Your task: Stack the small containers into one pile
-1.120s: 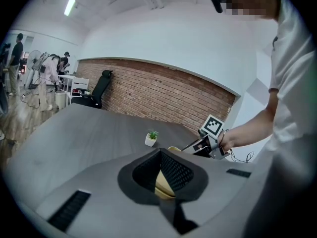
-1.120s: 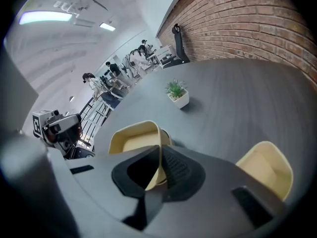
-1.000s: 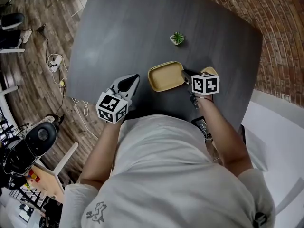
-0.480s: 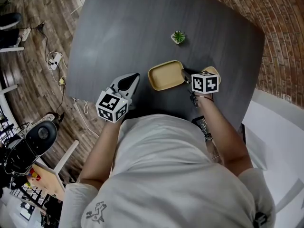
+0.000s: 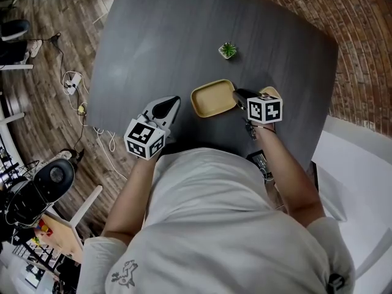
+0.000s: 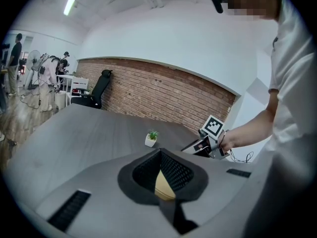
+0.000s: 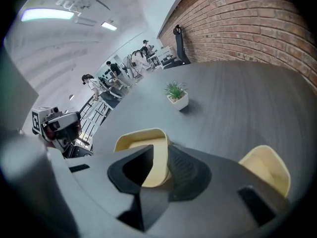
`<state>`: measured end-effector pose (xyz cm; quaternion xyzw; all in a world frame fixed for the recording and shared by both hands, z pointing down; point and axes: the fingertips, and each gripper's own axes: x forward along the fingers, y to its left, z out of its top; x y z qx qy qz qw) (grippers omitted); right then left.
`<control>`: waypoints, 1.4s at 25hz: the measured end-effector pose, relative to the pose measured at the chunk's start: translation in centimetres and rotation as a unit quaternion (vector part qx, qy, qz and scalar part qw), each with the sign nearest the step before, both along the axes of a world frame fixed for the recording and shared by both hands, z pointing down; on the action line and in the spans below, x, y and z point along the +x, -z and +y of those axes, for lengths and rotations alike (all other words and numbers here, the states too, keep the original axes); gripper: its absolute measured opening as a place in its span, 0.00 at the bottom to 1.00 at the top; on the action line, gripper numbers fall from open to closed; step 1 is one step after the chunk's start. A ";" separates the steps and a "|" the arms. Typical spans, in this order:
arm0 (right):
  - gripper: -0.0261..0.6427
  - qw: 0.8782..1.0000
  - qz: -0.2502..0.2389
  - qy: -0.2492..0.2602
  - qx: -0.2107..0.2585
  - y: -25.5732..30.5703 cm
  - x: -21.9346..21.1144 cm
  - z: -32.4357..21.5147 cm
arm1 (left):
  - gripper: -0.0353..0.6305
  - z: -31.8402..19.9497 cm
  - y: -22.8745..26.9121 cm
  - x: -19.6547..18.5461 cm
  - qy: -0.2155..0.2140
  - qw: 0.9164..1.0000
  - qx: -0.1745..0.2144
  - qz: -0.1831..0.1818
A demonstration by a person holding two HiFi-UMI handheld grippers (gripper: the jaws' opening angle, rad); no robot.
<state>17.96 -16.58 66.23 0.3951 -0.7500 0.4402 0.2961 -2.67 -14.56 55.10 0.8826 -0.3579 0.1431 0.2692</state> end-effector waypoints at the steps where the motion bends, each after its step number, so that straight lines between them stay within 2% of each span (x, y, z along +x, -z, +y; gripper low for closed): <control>1: 0.18 1.000 0.000 0.001 0.006 0.3 0.0 0.0 | 0.07 0.0 0.2 0.0 0.000 1.000 0.003 0.000; 12: 0.19 0.996 -0.011 0.007 0.092 6.1 -0.6 0.6 | 0.07 1.4 4.2 0.6 -0.008 0.999 0.050 -0.005; 17: 0.19 0.991 -0.032 -0.001 0.128 9.4 -1.2 1.5 | 0.07 2.4 6.4 1.0 -0.013 0.997 0.073 -0.005; 21: 0.19 0.986 -0.029 0.008 0.161 11.3 -1.4 2.3 | 0.07 3.2 8.1 1.5 -0.018 0.996 0.089 -0.006; 35: 0.18 0.974 -0.023 0.001 0.227 14.9 -3.2 4.3 | 0.07 4.6 11.2 0.0 -0.038 0.992 0.122 -0.002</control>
